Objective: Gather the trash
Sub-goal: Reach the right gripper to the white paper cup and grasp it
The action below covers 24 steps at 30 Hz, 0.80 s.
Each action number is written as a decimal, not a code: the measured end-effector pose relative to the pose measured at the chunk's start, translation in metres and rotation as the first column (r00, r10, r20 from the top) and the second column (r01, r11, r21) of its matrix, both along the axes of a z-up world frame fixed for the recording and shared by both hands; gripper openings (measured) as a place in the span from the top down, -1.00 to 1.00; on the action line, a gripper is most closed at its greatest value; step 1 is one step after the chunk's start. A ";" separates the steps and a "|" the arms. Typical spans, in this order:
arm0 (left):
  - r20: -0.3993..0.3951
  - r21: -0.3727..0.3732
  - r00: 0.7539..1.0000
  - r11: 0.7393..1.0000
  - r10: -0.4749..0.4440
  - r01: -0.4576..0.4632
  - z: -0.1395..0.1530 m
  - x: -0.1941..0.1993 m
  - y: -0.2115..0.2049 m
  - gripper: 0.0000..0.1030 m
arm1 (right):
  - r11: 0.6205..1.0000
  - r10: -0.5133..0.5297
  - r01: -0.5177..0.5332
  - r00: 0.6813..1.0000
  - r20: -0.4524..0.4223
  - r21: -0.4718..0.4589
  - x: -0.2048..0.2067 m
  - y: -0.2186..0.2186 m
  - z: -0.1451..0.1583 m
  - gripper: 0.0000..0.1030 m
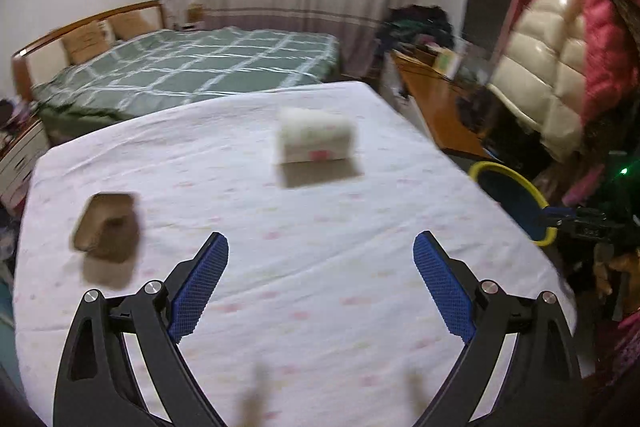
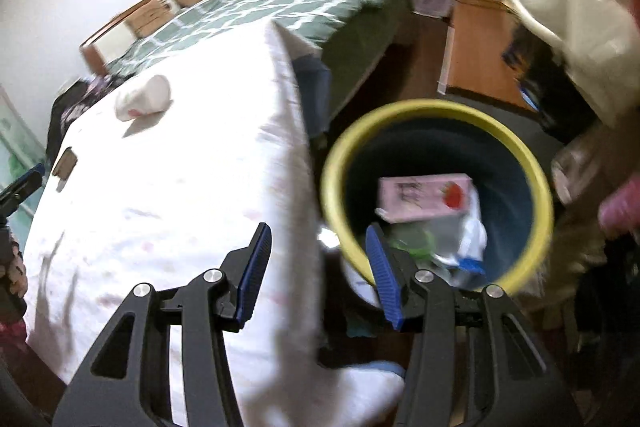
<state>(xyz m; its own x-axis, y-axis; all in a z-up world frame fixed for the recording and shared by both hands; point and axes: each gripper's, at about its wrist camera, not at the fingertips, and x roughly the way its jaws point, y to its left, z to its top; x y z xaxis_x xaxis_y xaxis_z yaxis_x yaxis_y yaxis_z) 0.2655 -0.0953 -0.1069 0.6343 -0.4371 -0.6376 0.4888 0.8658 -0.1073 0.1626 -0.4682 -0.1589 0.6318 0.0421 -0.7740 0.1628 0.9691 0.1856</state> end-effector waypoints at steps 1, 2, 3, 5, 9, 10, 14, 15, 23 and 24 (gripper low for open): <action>0.015 -0.008 1.000 1.000 0.026 -0.026 -0.002 0.002 0.017 -0.80 | 1.000 0.028 -0.028 1.000 0.000 0.000 0.011 0.010 0.004 0.08; 0.026 -0.013 0.999 0.999 0.044 -0.044 -0.004 0.002 0.028 -0.80 | 0.999 0.052 -0.052 0.999 0.001 0.001 0.020 0.018 0.008 0.08; 0.034 -0.018 0.997 0.998 0.064 -0.063 -0.006 0.004 0.040 -0.80 | 0.998 0.070 -0.070 0.998 0.005 0.001 0.028 0.025 0.012 0.08; 0.041 -0.031 0.992 0.993 0.118 -0.117 -0.010 0.008 0.067 -0.80 | 0.993 0.113 -0.113 0.993 0.013 -0.015 0.049 0.044 0.021 0.05; 0.034 -0.085 0.975 0.973 0.218 -0.214 -0.017 0.014 0.111 -0.80 | 0.984 0.179 -0.178 0.983 0.031 -0.025 0.088 0.082 0.032 -0.09; 0.034 -0.095 0.973 0.970 0.229 -0.225 -0.017 0.015 0.117 -0.81 | 0.980 0.199 -0.199 0.979 0.039 -0.026 0.098 0.094 0.034 -0.11; 0.024 -0.123 0.961 0.954 0.277 -0.272 -0.017 0.020 0.127 -0.81 | 0.976 0.218 -0.217 0.975 0.047 -0.023 0.133 0.134 0.033 -0.26; 0.023 -0.131 0.959 0.952 0.282 -0.277 -0.016 0.019 0.128 -0.81 | 0.977 0.213 -0.212 0.976 0.048 -0.009 0.143 0.144 0.033 -0.29; 0.021 -0.138 0.959 0.951 0.281 -0.276 -0.015 0.012 0.125 -0.82 | 0.997 0.081 -0.082 0.991 0.109 -0.004 0.191 0.207 0.034 -0.74; 0.023 -0.134 0.961 0.953 0.276 -0.270 -0.015 0.010 0.123 -0.82 | 0.998 0.059 -0.057 0.992 0.115 -0.017 0.195 0.213 0.033 -0.77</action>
